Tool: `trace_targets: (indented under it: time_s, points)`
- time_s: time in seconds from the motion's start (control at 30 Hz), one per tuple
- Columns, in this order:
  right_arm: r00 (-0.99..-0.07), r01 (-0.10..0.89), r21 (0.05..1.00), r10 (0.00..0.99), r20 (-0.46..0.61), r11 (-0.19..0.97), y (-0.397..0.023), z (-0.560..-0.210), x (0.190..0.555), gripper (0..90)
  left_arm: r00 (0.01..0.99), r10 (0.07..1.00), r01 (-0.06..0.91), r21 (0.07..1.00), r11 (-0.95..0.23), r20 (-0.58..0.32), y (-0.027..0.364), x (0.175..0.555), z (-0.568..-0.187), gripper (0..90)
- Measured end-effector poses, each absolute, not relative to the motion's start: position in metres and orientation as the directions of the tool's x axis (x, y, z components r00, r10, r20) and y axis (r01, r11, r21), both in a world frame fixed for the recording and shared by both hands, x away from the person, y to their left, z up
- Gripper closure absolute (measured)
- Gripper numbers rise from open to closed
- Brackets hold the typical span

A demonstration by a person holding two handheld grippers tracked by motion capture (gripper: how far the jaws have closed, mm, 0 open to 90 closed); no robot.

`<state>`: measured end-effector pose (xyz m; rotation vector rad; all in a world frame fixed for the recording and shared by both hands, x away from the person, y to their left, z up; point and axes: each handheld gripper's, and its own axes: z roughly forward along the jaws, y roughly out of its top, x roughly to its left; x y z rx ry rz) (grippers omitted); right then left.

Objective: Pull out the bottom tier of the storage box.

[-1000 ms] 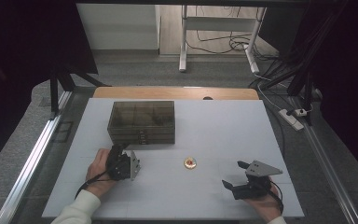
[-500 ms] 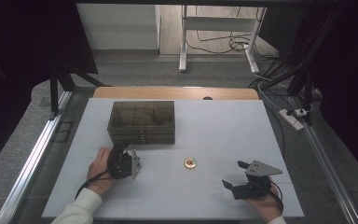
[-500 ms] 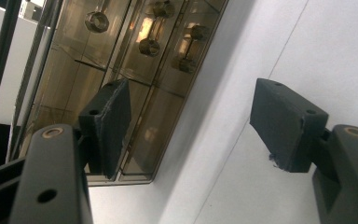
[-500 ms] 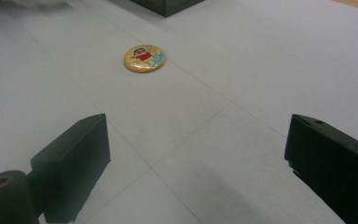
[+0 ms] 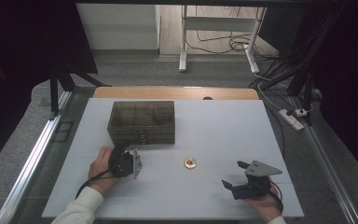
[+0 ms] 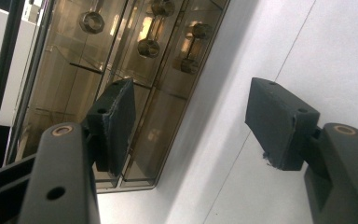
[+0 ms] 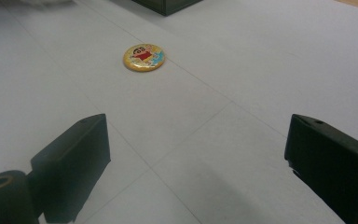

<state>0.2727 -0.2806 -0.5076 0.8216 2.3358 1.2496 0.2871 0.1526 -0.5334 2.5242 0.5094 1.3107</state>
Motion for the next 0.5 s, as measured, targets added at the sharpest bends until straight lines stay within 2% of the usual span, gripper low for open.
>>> trace_targets:
  time_s: [0.5]
  points:
    - [-0.764,0.319,0.84,0.643,-0.047,0.44,-0.2803,-0.5079,0.2726,7.1,0.53,0.406,0.193,0.361,-0.913,0.745,0.1523,0.2899,-0.5361,33.9]
